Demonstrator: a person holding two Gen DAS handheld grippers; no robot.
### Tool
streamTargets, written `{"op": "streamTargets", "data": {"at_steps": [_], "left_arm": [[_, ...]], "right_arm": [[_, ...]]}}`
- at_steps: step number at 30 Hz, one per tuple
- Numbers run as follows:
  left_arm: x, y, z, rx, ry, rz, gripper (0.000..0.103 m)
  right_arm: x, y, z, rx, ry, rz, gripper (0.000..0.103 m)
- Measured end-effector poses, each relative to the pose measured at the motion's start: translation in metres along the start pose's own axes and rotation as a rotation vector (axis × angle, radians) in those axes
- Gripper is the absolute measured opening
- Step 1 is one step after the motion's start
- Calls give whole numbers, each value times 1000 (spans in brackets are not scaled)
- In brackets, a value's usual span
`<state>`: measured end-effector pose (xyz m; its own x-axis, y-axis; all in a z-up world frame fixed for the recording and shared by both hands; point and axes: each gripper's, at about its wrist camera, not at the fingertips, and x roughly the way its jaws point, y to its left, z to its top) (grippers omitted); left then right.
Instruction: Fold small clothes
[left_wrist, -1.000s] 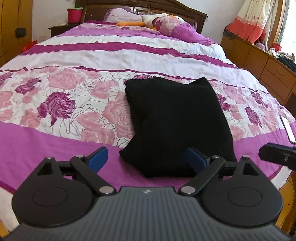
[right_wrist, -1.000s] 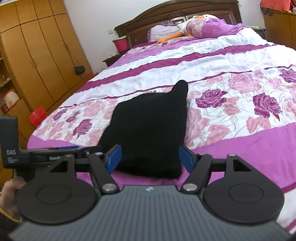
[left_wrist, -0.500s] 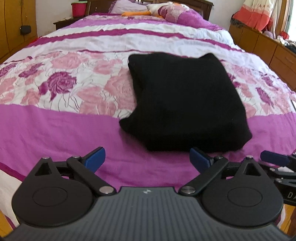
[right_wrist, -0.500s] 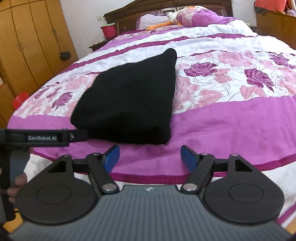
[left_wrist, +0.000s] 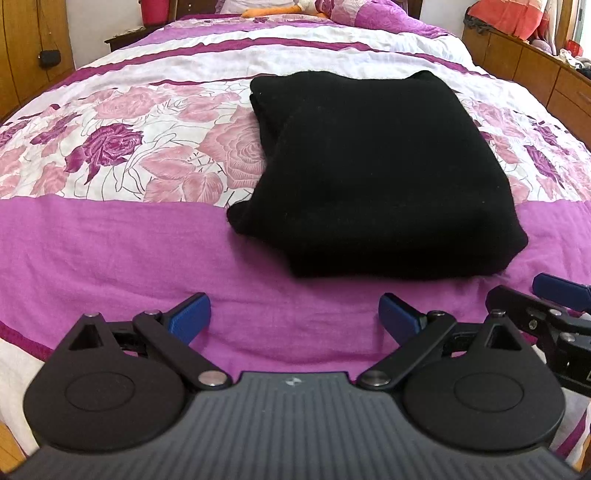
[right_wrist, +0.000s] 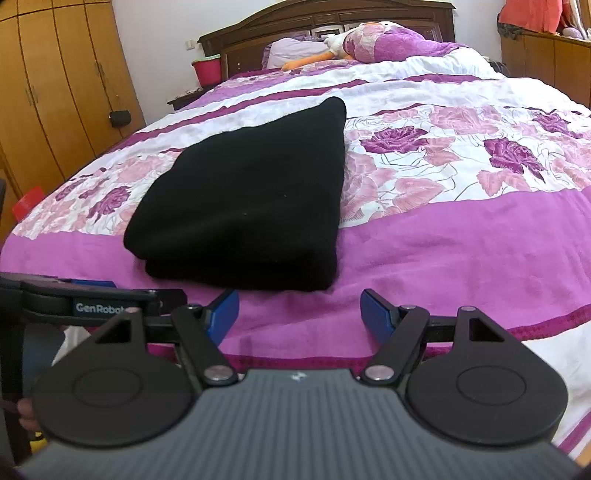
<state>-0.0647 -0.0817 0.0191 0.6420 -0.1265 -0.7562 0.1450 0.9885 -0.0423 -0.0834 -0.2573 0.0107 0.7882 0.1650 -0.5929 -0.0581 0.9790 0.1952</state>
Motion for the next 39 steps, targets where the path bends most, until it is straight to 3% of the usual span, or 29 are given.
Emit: {"op": "streamTargets", "data": {"at_steps": [8,39], "left_arm": [[-1,-1,-2,9,-23,34,99],[-5,0,0,-1,-27,24,99]], "right_arm": [[0,-1,-2,26,-2,7,74],[-6,0,1,28,-15,11,74]]}}
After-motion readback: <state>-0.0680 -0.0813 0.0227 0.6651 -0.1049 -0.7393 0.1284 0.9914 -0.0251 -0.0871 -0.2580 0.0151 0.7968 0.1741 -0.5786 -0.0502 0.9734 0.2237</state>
